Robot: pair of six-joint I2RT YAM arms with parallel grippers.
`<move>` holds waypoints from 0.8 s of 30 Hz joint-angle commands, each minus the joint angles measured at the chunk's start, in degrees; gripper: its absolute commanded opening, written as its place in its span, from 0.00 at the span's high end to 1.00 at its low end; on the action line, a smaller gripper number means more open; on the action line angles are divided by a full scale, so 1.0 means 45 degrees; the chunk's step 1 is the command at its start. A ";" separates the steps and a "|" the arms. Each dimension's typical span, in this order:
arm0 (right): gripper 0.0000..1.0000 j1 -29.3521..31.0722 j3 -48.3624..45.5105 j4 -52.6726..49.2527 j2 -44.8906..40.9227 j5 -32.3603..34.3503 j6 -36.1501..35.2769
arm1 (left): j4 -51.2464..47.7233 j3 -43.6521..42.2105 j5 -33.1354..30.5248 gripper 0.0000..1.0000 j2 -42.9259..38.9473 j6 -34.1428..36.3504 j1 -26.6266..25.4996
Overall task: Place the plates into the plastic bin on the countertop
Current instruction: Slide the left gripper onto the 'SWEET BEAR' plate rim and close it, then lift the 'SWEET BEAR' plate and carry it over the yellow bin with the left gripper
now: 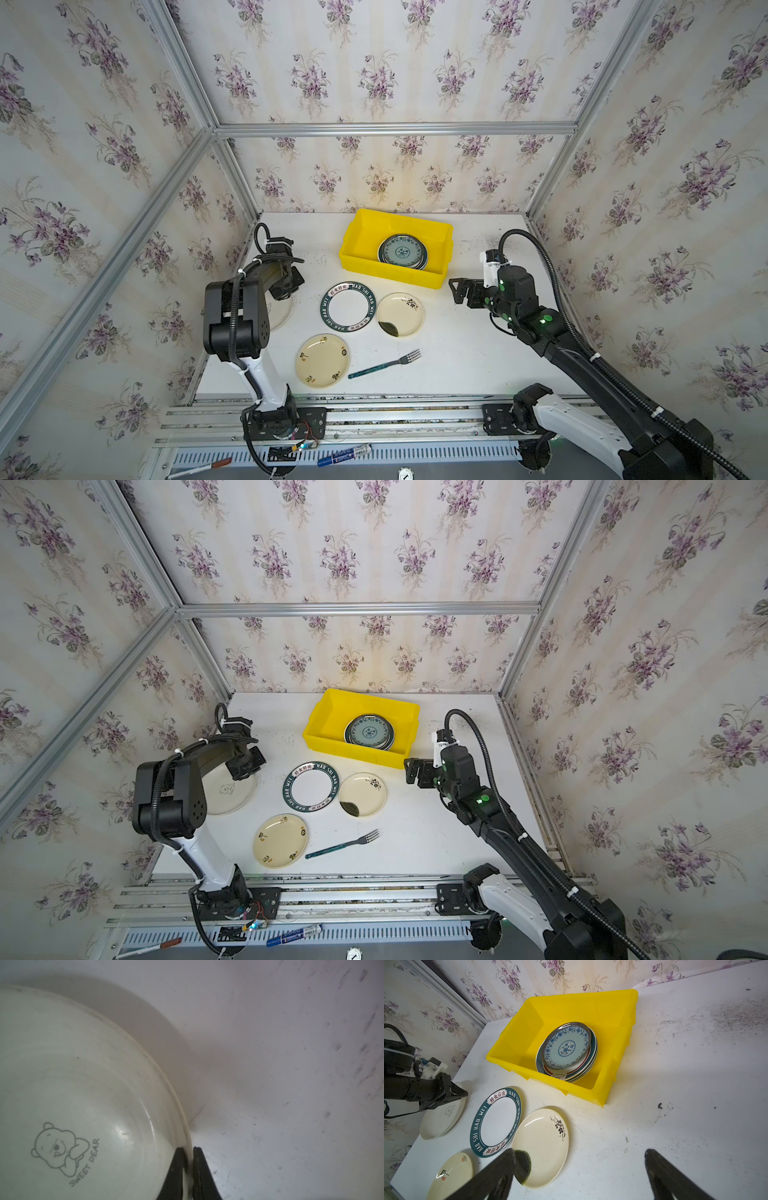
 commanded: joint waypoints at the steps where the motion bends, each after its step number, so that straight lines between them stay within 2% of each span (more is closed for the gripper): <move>1: 0.01 -0.0009 0.0064 0.0045 -0.0042 -0.0046 0.0162 | -0.0326 -0.0182 0.0666 1.00 -0.0242 -0.0143 -0.0120; 7: 0.01 -0.0011 0.0110 -0.0073 -0.0187 -0.0281 0.0384 | -0.0345 -0.0460 0.0792 1.00 -0.1887 0.0002 -0.0758; 16: 0.01 -0.0067 0.0049 -0.0287 -0.0590 -0.0332 0.0697 | -0.0927 0.0323 -0.0252 1.00 -0.4341 0.0160 -0.2330; 19: 0.01 -0.0063 -0.0031 -0.0320 -0.0863 -0.0293 0.0776 | -0.0976 0.1219 -0.0455 1.00 -0.4593 0.0576 -0.3273; 24: 0.01 -0.0087 -0.0033 -0.0553 -0.1148 -0.0221 0.0768 | -0.0970 0.3561 -0.1422 1.00 -0.4008 0.2177 -0.5712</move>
